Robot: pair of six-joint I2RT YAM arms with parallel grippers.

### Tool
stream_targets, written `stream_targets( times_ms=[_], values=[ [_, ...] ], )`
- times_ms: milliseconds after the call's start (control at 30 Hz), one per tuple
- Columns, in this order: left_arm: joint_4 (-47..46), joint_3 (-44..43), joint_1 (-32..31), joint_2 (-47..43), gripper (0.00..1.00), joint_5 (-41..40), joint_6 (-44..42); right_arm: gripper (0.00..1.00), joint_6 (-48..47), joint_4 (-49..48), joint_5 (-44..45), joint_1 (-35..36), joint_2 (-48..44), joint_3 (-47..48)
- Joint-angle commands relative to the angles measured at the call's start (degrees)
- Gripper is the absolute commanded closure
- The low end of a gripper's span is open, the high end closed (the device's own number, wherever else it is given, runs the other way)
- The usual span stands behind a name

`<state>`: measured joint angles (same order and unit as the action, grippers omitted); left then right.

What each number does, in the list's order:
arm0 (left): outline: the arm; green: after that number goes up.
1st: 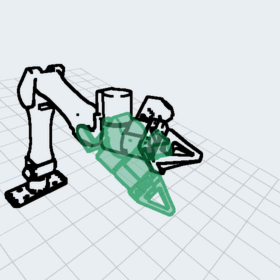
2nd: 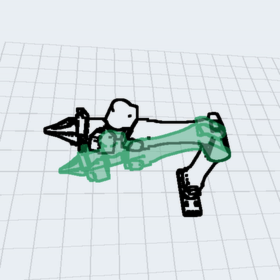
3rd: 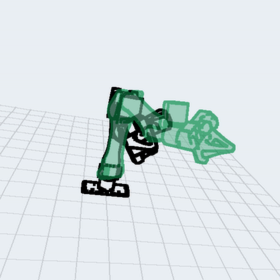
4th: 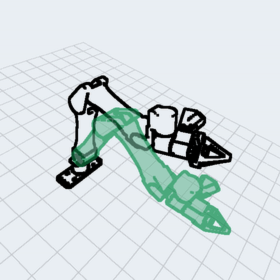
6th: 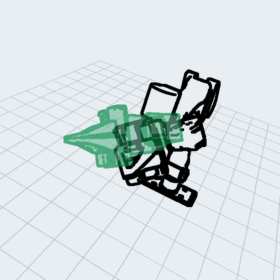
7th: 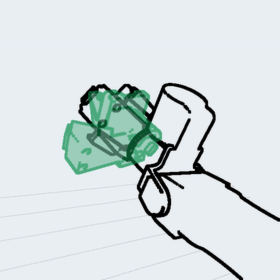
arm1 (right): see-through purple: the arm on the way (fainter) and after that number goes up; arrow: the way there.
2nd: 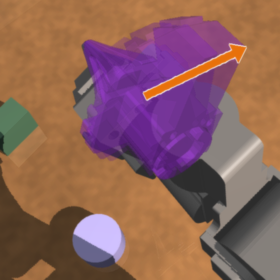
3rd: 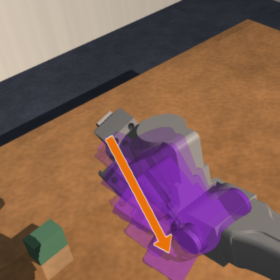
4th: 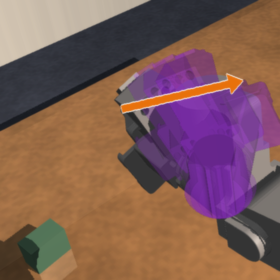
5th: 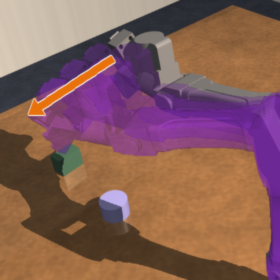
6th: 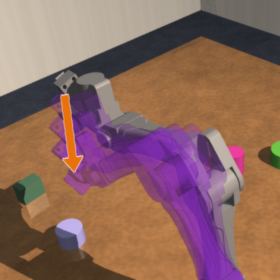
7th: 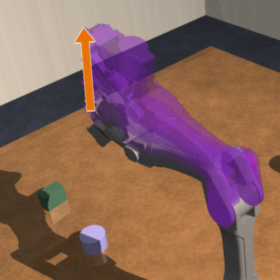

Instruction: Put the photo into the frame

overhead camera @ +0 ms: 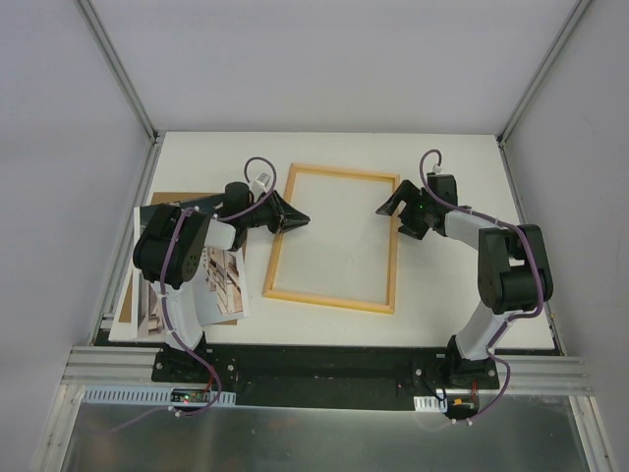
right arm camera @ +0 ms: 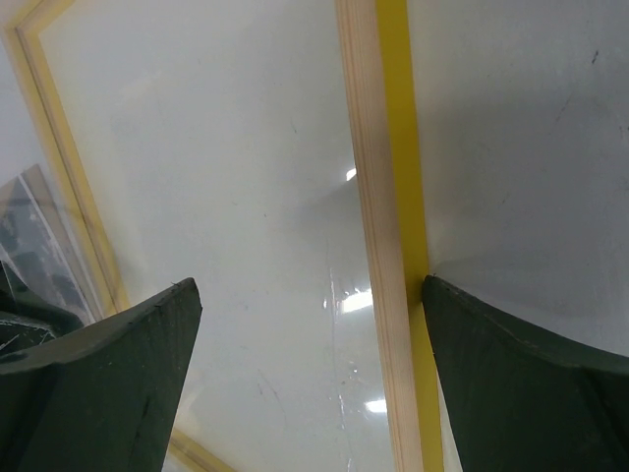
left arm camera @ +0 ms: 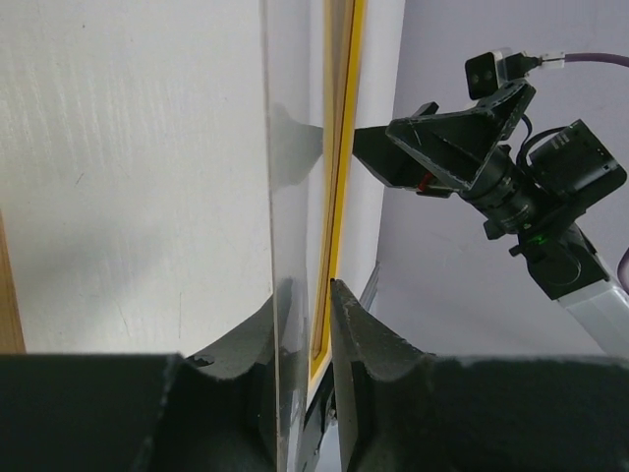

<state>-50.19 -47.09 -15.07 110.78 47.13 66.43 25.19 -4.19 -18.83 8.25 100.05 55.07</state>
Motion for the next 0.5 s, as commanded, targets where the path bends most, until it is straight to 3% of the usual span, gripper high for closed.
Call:
stream_targets(
  times_ms=[0,467],
  values=[
    [3.3,-2.7,-0.7,-0.6,0.8,1.6,-3.6,0.04,-0.5,-0.3,-1.2,0.8,-0.1,2.5],
    [14.1,-7.0,-0.7,-1.2,0.63,1.1,-9.2,0.04,-0.8,-0.2,-1.5,1.0,0.1,2.9]
  ],
)
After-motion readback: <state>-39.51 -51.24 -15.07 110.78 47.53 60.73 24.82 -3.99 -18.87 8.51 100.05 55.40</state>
